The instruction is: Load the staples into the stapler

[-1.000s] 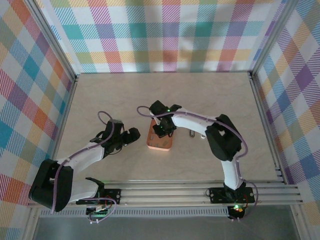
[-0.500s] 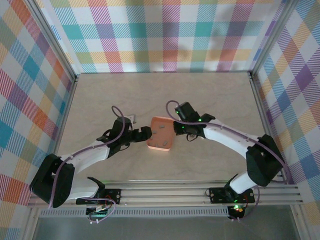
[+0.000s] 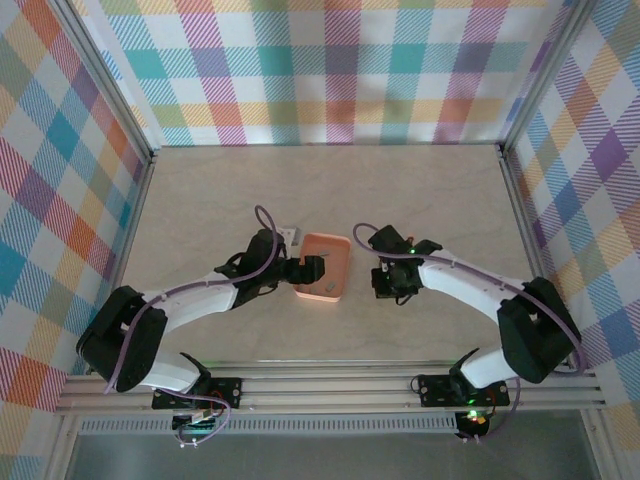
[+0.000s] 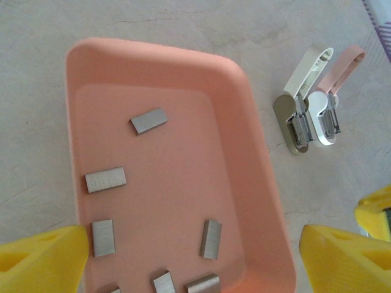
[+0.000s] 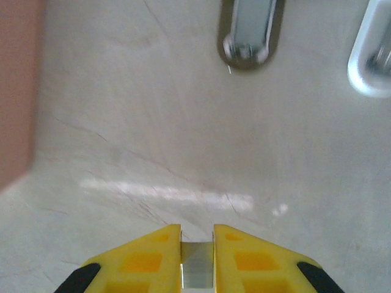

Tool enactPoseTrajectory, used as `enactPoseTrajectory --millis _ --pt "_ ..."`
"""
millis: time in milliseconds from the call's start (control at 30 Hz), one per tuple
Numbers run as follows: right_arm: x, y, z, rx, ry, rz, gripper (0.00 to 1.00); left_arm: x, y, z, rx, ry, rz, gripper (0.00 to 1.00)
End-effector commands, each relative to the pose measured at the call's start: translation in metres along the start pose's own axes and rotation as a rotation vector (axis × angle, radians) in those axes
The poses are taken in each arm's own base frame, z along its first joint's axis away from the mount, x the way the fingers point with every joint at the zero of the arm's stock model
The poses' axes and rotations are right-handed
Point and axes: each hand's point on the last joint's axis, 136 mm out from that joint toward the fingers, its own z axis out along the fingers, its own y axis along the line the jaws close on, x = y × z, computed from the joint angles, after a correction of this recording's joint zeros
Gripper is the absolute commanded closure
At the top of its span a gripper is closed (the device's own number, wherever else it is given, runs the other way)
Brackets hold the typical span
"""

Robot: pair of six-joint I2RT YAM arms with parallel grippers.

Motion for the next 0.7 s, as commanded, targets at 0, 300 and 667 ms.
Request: enactPoseTrajectory --millis 0,300,667 --pt "0.029 -0.011 0.007 0.033 0.126 0.049 0.82 -0.013 -0.015 0.001 0.041 -0.026 0.033 0.11" --pt "0.042 -0.022 0.024 0.113 0.213 0.064 0.82 -0.011 -0.016 0.005 0.042 -0.015 0.035 0.11" --pt "0.051 -0.02 0.027 0.112 0.279 0.064 0.75 -0.008 -0.013 0.006 0.025 -0.006 0.035 0.11"
